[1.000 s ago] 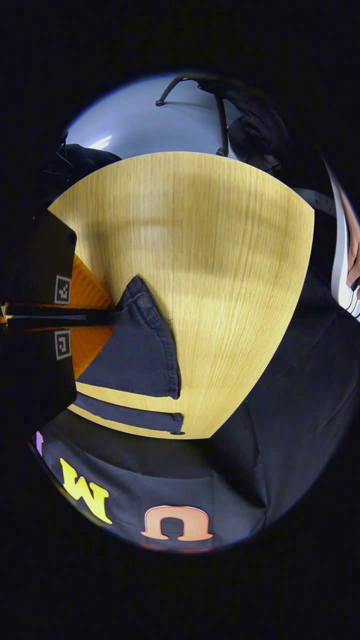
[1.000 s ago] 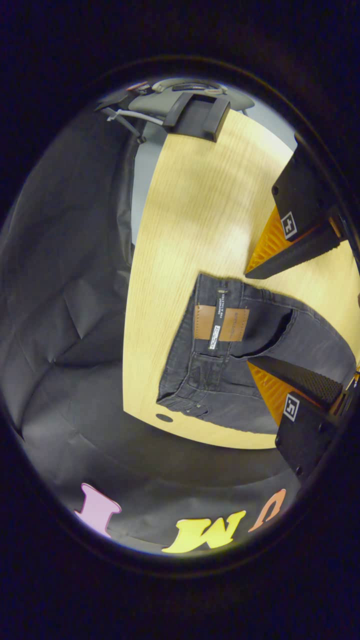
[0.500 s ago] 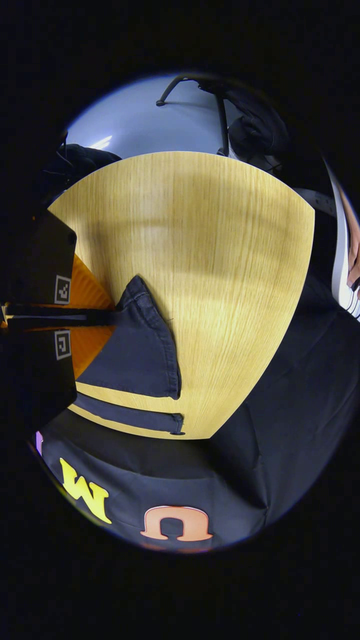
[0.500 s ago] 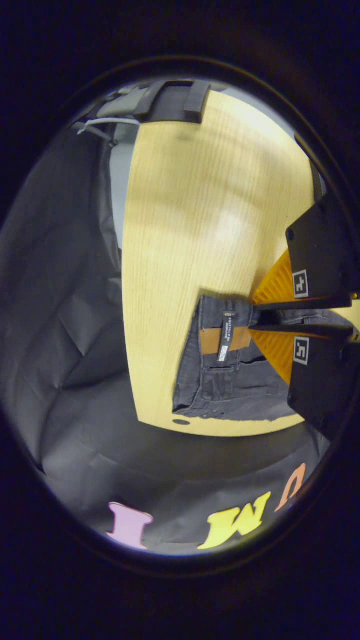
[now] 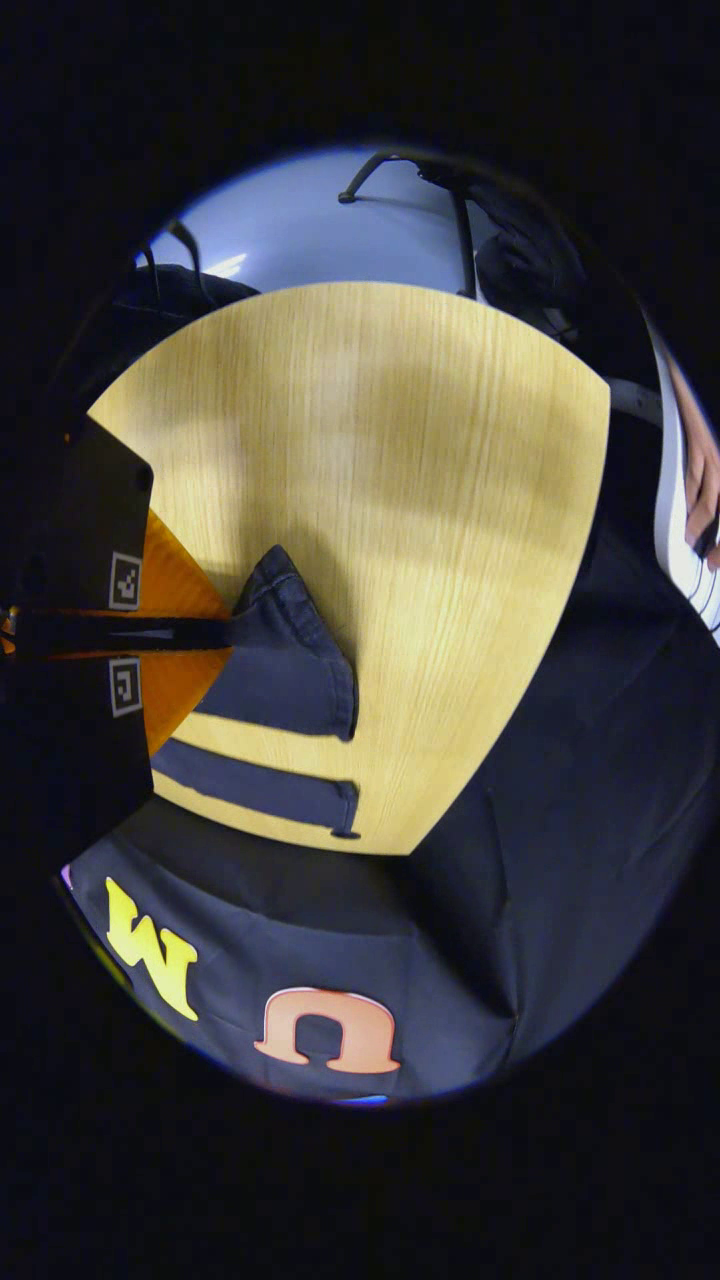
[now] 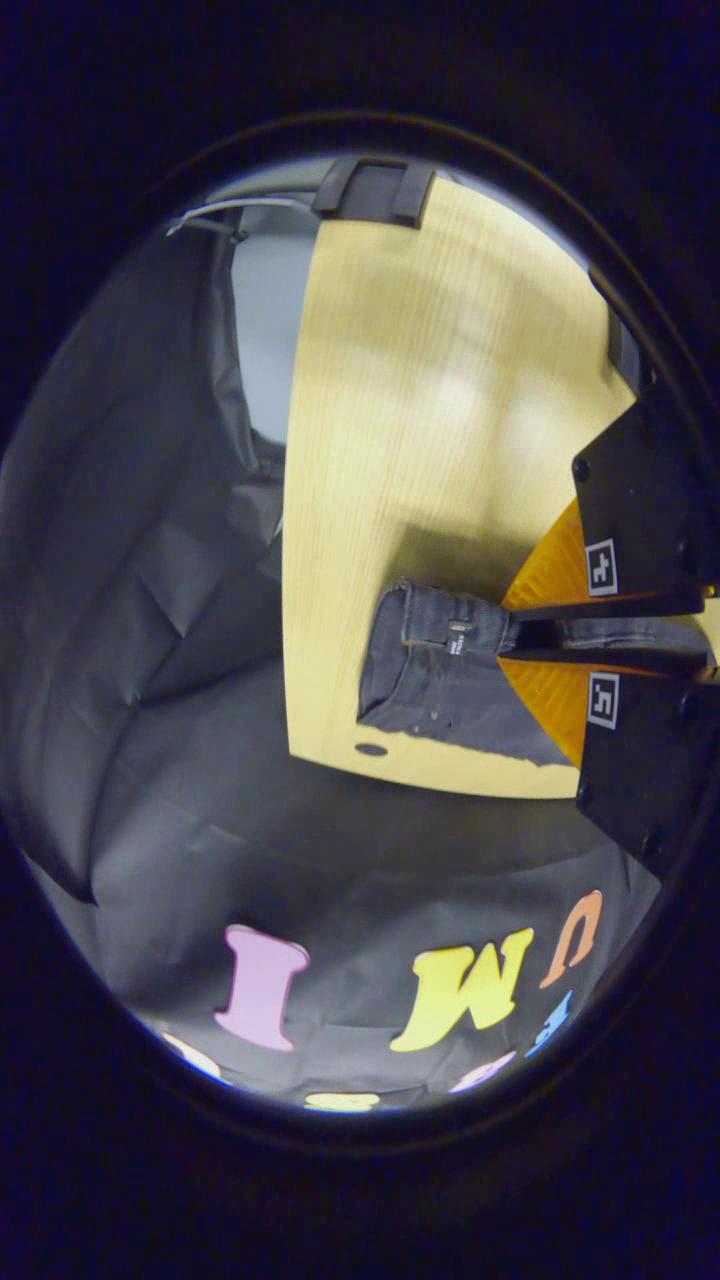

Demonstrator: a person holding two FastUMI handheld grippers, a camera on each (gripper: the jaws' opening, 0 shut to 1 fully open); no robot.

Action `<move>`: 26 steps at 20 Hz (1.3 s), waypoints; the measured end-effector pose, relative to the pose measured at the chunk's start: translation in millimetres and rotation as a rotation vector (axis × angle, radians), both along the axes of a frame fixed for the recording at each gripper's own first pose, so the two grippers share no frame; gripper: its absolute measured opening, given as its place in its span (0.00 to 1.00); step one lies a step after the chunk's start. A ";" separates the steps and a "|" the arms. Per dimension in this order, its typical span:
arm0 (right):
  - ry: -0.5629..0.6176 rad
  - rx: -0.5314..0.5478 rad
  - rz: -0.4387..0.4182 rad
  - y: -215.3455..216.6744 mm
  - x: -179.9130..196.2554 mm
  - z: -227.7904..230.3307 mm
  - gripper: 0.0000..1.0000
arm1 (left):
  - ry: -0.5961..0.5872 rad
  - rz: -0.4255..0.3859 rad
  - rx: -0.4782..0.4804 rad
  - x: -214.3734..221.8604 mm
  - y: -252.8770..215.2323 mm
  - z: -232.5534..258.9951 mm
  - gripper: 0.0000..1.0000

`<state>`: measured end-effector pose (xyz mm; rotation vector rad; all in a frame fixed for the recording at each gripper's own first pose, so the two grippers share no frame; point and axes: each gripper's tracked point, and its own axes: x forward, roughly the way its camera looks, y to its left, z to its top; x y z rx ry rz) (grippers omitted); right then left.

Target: Grasp the waist and the cuffs of the jeans and fold them to make the two legs overlap; first hold the waist and fold one-third of the jeans toward the cuffs, then hold the cuffs and fold the remaining one-third in the same direction to finish folding.

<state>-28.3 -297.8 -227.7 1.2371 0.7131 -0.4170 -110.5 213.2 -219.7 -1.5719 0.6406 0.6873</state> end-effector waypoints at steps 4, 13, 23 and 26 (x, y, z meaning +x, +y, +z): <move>-0.097 0.014 0.034 10.3 45.3 38.3 0.13 | -0.083 -0.010 0.038 48.8 8.5 44.4 0.04; -0.183 0.009 0.107 22.7 151.5 59.1 0.13 | -0.122 0.001 0.060 162.6 22.7 68.9 0.04; -0.184 -0.006 0.097 21.1 242.7 17.5 0.13 | -0.069 -0.067 0.160 277.4 26.0 37.7 0.04; -0.165 -0.038 0.105 20.1 262.9 -4.8 0.13 | -0.041 -0.088 0.186 305.6 25.3 18.9 0.04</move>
